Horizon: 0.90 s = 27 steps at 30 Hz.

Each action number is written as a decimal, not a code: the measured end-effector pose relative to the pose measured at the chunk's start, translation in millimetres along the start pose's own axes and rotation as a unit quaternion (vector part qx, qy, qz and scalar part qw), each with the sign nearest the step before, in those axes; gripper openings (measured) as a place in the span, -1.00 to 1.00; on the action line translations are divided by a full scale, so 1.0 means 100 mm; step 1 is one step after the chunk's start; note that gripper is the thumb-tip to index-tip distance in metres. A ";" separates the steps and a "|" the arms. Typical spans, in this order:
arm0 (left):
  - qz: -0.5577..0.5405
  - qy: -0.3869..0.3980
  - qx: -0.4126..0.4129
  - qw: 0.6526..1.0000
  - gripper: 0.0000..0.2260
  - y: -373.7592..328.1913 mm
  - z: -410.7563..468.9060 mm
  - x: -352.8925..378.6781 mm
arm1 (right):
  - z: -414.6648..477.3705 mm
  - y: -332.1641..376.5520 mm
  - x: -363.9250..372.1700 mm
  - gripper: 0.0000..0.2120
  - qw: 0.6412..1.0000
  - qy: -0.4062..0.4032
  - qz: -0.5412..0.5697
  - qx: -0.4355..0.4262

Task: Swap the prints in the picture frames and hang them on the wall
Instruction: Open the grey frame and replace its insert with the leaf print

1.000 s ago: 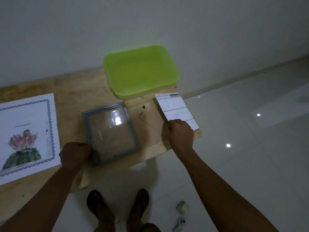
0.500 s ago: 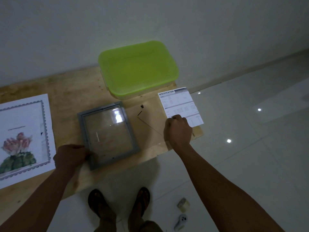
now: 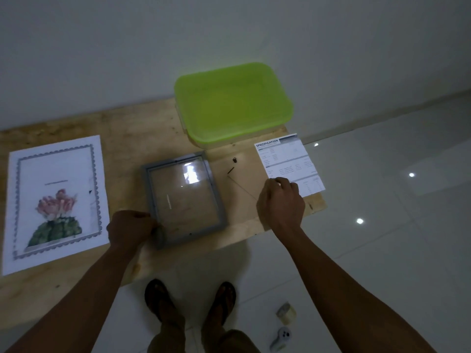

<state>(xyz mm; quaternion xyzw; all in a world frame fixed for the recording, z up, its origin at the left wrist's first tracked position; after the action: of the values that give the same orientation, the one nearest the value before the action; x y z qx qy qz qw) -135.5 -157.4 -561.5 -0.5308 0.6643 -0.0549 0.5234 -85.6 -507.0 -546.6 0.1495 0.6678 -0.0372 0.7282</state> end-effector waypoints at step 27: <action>-0.035 -0.120 0.141 0.982 -0.79 0.59 0.18 -1.07 | -1.00 2.57 0.27 -0.68 0.965 0.128 0.132 -0.190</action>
<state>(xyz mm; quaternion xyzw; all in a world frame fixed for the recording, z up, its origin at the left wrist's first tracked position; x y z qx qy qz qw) -172.0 -42.0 -538.1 -0.4771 0.5638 -0.1022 0.6663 -113.8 -231.7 -536.3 0.0988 0.7244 0.2056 0.6505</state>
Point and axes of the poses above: each hand's wrist, its own z-axis towards the middle knuckle, its own x-axis out of the palm, y = z × x, the point moved 4 cm from there along z, towards the middle knuckle, and after that the axes turned 7 degrees about x, right-handed, at the moved point
